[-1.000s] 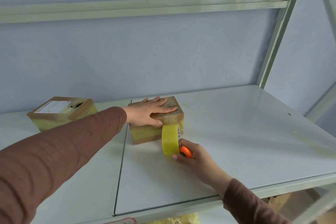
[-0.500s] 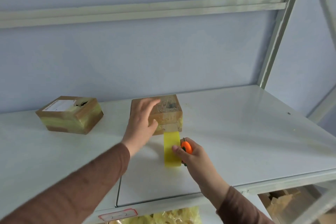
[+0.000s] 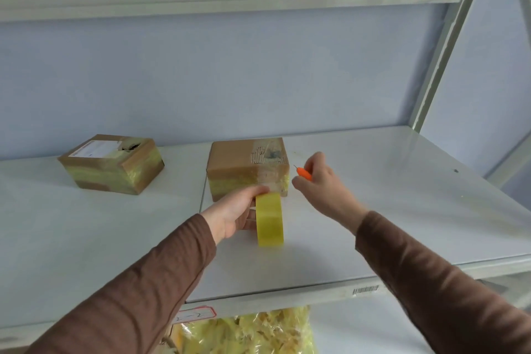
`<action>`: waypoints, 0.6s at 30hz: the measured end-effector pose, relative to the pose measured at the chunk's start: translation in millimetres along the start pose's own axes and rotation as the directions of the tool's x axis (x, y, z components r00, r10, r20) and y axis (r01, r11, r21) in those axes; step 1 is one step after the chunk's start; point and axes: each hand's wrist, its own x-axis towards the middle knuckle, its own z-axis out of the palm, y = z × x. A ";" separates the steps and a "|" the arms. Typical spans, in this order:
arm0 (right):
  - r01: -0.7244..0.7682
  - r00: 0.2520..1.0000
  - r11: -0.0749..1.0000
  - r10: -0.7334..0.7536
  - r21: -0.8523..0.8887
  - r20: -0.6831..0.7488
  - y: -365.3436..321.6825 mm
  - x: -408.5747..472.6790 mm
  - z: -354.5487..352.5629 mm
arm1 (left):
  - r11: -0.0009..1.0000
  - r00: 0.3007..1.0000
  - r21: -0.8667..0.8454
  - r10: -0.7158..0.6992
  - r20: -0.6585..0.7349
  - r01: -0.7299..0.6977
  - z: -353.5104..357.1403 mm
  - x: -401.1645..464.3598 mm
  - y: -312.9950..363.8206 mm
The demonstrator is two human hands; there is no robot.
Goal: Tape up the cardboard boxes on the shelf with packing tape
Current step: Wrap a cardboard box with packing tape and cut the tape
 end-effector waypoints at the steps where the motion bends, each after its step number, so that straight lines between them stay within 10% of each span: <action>1: 0.052 0.998 0.996 -0.049 -0.073 0.038 -2.2 4.9 -0.8 | 1.000 1.000 -0.006 -0.007 0.004 0.007 0.5 -0.5 0.5; 8: 0.408 0.912 0.781 -0.374 -0.472 0.169 -6.5 23.5 0.0 | 1.000 0.999 0.000 -0.015 0.043 0.015 4.8 -4.4 8.4; 18: 0.448 0.872 0.396 -0.391 -0.801 0.295 -1.7 43.6 21.2 | 1.000 1.000 0.015 -0.018 -0.004 0.018 0.5 12.6 6.5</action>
